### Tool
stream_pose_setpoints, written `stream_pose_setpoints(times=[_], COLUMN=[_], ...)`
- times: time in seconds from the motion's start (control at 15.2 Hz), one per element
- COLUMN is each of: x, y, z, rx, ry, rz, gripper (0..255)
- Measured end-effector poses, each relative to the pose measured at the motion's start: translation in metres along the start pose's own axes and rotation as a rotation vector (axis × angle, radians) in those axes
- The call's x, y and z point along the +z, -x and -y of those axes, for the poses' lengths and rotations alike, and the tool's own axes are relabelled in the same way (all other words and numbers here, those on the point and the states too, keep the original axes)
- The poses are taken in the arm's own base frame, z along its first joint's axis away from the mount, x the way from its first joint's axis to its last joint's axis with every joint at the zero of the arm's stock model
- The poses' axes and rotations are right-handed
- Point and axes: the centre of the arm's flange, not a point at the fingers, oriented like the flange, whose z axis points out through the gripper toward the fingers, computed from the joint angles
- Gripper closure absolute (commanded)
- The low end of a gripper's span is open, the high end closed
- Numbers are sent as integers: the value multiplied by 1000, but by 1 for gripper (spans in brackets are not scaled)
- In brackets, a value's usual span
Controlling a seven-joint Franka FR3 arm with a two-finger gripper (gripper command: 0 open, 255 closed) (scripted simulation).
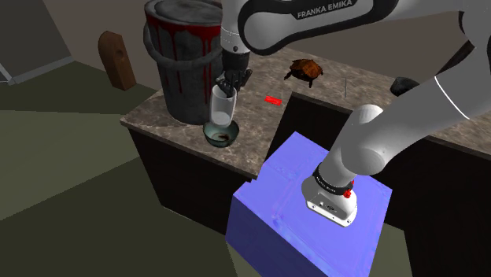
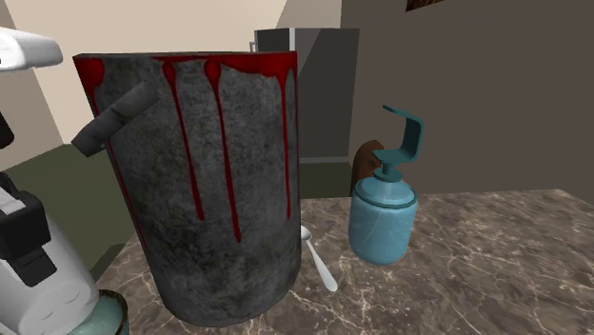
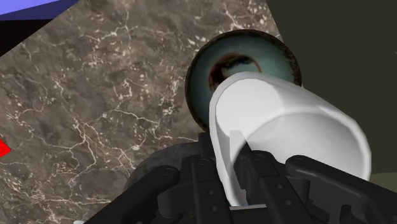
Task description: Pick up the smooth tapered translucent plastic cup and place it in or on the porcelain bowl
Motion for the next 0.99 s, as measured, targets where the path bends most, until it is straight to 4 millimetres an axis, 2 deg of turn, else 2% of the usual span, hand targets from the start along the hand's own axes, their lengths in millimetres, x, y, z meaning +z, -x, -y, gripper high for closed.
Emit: stream_pose_setpoints(times=[0.26, 0.66, 0.73, 0.99], x=[20, 23, 23, 22], y=[0, 1, 1, 1], z=[1, 2, 2, 2], rx=[0, 0, 0, 0], ry=[0, 0, 0, 0], rz=[0, 0, 0, -1], gripper=[255, 255, 0, 0])
